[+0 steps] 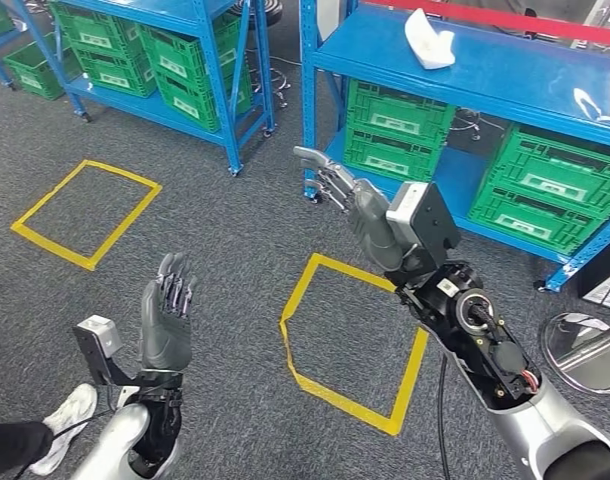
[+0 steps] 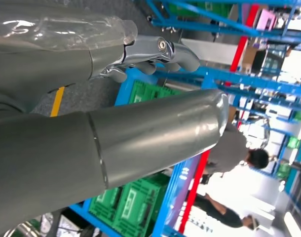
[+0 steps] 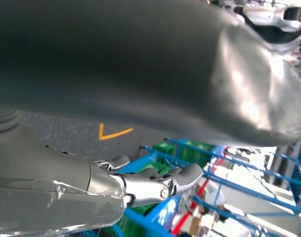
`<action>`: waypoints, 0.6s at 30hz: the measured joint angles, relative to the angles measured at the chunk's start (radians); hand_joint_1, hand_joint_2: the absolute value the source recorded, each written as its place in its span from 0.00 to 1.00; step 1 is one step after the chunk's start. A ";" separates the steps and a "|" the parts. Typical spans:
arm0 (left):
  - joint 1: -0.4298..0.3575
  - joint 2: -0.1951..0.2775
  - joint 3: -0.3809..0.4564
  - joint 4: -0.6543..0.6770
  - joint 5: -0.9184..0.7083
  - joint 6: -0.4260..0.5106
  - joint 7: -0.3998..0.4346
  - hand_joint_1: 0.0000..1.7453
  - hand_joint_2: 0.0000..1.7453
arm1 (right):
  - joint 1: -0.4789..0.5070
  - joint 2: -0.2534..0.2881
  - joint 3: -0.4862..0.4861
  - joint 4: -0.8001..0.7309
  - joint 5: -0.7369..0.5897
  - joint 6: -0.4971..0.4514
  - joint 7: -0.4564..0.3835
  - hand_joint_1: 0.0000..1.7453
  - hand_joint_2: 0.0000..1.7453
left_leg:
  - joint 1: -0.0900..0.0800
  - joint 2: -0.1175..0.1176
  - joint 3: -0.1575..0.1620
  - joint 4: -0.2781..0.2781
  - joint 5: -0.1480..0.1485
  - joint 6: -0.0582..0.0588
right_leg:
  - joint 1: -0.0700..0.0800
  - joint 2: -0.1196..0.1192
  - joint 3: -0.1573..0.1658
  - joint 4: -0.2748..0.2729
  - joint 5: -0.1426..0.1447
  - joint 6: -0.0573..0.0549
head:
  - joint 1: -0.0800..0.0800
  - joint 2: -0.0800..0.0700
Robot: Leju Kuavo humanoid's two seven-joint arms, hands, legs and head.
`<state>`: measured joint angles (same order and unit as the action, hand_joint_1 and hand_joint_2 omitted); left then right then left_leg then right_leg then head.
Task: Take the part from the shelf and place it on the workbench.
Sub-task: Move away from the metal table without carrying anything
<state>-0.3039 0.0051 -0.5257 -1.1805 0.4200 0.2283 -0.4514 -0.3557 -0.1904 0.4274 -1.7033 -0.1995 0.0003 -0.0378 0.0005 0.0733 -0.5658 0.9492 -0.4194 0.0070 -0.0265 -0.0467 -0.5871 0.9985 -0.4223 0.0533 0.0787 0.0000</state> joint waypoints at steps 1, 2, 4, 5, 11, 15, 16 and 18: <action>-0.001 0.000 0.000 0.000 0.000 0.000 0.000 0.00 0.00 | 0.000 0.000 0.000 0.000 0.000 0.000 0.001 0.00 0.00 | -0.003 0.007 -0.001 0.004 -0.002 -0.005 | 0.003 0.001 0.003 -0.010 -0.001 -0.010 | -0.002 0.000; -0.001 0.000 0.000 0.000 0.000 -0.001 0.000 0.00 0.00 | 0.000 0.000 0.000 0.000 0.000 0.000 0.001 0.00 0.00 | -0.003 0.015 0.000 0.005 -0.003 -0.008 | 0.004 0.014 0.001 -0.010 0.000 -0.022 | -0.006 0.000; -0.004 0.000 0.000 -0.001 0.000 -0.001 0.000 0.00 0.00 | -0.001 0.000 0.000 0.000 0.000 0.000 0.002 0.00 0.00 | 0.001 0.007 -0.002 0.016 -0.014 -0.018 | 0.004 0.032 0.000 -0.011 0.003 -0.036 | -0.013 0.000; -0.005 0.000 0.000 -0.001 0.000 -0.001 0.000 0.00 0.00 | -0.002 0.000 0.000 0.000 0.000 0.000 0.002 0.00 0.00 | 0.004 -0.011 -0.012 0.044 -0.034 -0.023 | 0.002 0.041 0.000 -0.012 0.006 -0.042 | -0.016 0.000; -0.004 0.004 0.000 -0.001 0.001 -0.001 0.000 0.00 0.00 | -0.005 0.000 0.002 0.000 0.000 0.000 0.002 0.00 0.00 | 0.004 -0.069 -0.141 0.296 -0.123 -0.019 | 0.011 0.102 -0.008 -0.013 0.015 -0.057 | -0.028 0.000; -0.009 0.005 0.000 -0.001 0.001 -0.001 -0.001 0.00 0.00 | -0.007 0.000 0.002 0.000 0.000 0.000 0.002 0.00 0.00 | -0.009 -0.127 -0.022 0.037 -0.004 0.020 | 0.014 0.145 -0.010 -0.015 0.019 -0.053 | -0.027 0.000; -0.011 0.006 0.000 -0.001 0.001 -0.001 -0.002 0.00 0.00 | -0.007 0.000 0.001 0.000 0.000 0.000 0.002 0.00 0.00 | -0.012 -0.132 -0.011 0.013 0.000 0.024 | 0.012 0.154 -0.012 -0.016 0.021 -0.049 | -0.027 0.000; -0.014 0.005 0.000 -0.001 0.002 -0.002 -0.006 0.00 0.00 | -0.006 0.000 0.001 0.001 0.000 0.000 0.001 0.00 0.00 | -0.014 -0.114 -0.005 0.000 0.004 0.026 | 0.009 0.169 -0.015 -0.022 0.025 -0.038 | -0.028 0.000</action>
<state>-0.3174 0.0100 -0.5257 -1.1814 0.4224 0.2265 -0.4573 -0.3618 -0.1904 0.4285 -1.7026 -0.1995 0.0004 -0.0370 -0.0133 -0.0408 -0.5711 0.9491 -0.4150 0.0325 -0.0175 0.1221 -0.6018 0.9769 -0.3970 0.0155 0.0503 0.0000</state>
